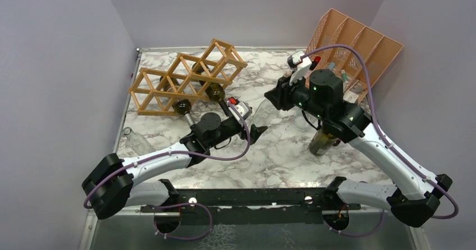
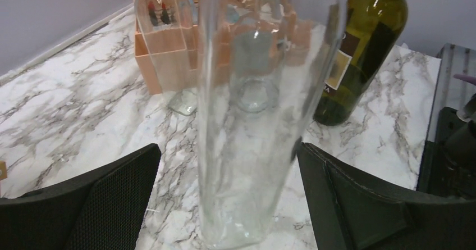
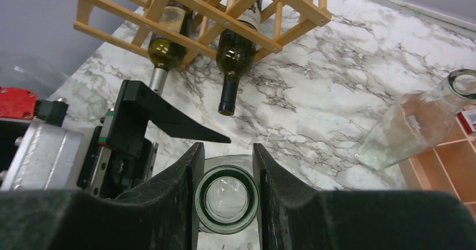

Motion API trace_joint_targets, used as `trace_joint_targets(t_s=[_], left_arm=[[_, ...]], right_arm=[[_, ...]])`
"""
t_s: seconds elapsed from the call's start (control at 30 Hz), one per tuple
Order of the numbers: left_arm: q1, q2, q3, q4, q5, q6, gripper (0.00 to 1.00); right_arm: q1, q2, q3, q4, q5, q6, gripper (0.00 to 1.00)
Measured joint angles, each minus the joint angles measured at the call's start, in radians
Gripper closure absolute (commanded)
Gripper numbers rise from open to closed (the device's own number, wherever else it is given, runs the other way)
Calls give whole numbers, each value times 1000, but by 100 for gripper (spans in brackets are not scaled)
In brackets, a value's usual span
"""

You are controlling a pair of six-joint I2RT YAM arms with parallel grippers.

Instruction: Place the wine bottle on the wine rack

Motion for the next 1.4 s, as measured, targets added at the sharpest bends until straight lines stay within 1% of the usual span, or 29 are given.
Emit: trace_joint_targets(t_s=[0.2, 0.27, 0.3, 0.37, 0.43, 0.53, 0.57, 0.63, 0.7, 0.73, 0.77, 0.83, 0.87, 0.9, 0.97, 1.1, 1.3, 1.4], left_arm=[[-8, 42, -28, 115, -12, 49, 2], [-8, 56, -28, 142, -18, 58, 4], [-8, 63, -29, 157, -19, 61, 8], [-11, 77, -32, 194, -25, 69, 17], [-14, 89, -35, 220, -29, 77, 29], [-21, 107, -39, 259, -38, 97, 43], [-21, 112, -40, 270, -40, 109, 49], [-26, 117, -44, 291, -45, 142, 65], [-29, 121, -46, 305, -55, 172, 80], [-29, 122, -46, 310, -56, 193, 89], [-27, 122, -46, 319, -58, 216, 100], [-27, 123, -46, 328, -59, 274, 100], [-27, 123, -46, 331, -58, 277, 100], [-28, 123, -46, 335, -57, 304, 100], [-26, 123, -46, 334, -55, 381, 100], [-18, 123, -52, 332, -16, 572, 100], [-19, 120, -55, 264, 30, 867, 100], [-19, 116, -54, 225, 46, 984, 100]], right_arm=[[0, -5, 0, -13, -68, 0, 99], [0, -5, 0, -14, -79, -1, 99], [0, -5, 0, -14, -85, -1, 99], [-2, -5, 0, -13, -93, -1, 99], [-4, -5, 0, -13, -96, -1, 99], [-6, -6, 0, -11, -98, -2, 99], [-8, -6, 0, -10, -98, -2, 99], [-11, -6, 2, -10, -98, 0, 98], [-13, -6, 7, -19, -97, 0, 90], [-13, -6, 12, -26, -98, -1, 85], [-13, -6, 17, -34, -98, -2, 77], [-13, -6, 35, -63, -100, -2, 59], [-13, -6, 47, -85, -100, -2, 49], [-13, -5, 56, -104, -104, 0, 42], [-12, -5, 80, -147, -111, 7, 35], [-10, -5, 129, -230, -110, 3, 30], [-10, -5, 146, -299, -111, -24, 26], [-10, -4, 145, -314, -115, -39, 26]])
